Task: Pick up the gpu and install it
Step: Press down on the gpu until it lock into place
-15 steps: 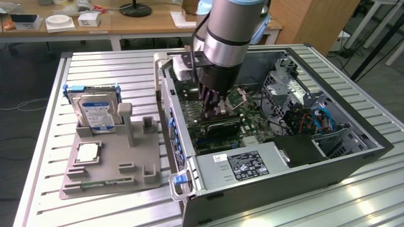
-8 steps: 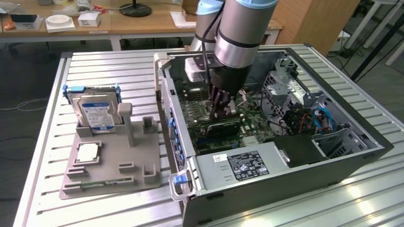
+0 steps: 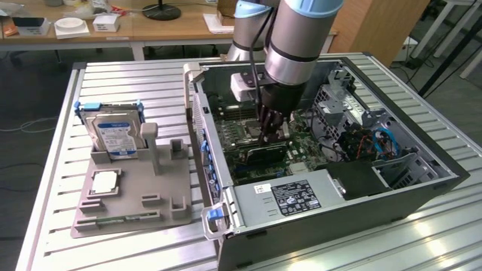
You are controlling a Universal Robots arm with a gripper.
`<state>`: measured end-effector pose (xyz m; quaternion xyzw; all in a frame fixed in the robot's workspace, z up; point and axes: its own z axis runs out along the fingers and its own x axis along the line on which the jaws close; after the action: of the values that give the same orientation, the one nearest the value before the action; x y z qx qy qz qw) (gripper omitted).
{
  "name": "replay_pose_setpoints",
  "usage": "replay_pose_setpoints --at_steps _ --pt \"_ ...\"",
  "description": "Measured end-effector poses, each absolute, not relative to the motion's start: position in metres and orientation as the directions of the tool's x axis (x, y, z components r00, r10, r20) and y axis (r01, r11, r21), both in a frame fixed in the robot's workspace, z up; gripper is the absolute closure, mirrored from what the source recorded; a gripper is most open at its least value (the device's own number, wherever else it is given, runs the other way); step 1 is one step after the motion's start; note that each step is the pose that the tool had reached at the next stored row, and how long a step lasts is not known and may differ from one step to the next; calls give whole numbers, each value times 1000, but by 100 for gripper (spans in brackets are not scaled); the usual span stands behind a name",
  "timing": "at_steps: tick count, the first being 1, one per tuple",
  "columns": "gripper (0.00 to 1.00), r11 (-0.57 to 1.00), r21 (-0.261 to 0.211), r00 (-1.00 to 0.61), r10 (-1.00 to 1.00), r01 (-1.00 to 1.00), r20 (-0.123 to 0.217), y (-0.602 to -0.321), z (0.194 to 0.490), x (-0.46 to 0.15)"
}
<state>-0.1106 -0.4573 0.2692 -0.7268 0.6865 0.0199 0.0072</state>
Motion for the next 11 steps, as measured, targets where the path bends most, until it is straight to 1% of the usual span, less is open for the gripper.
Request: replay_pose_setpoints --at_steps 7,11 --pt "89 -57 10 57 -998 -998 -36 -458 259 -110" --pt "89 -57 9 56 -998 -998 -38 -457 260 -110"
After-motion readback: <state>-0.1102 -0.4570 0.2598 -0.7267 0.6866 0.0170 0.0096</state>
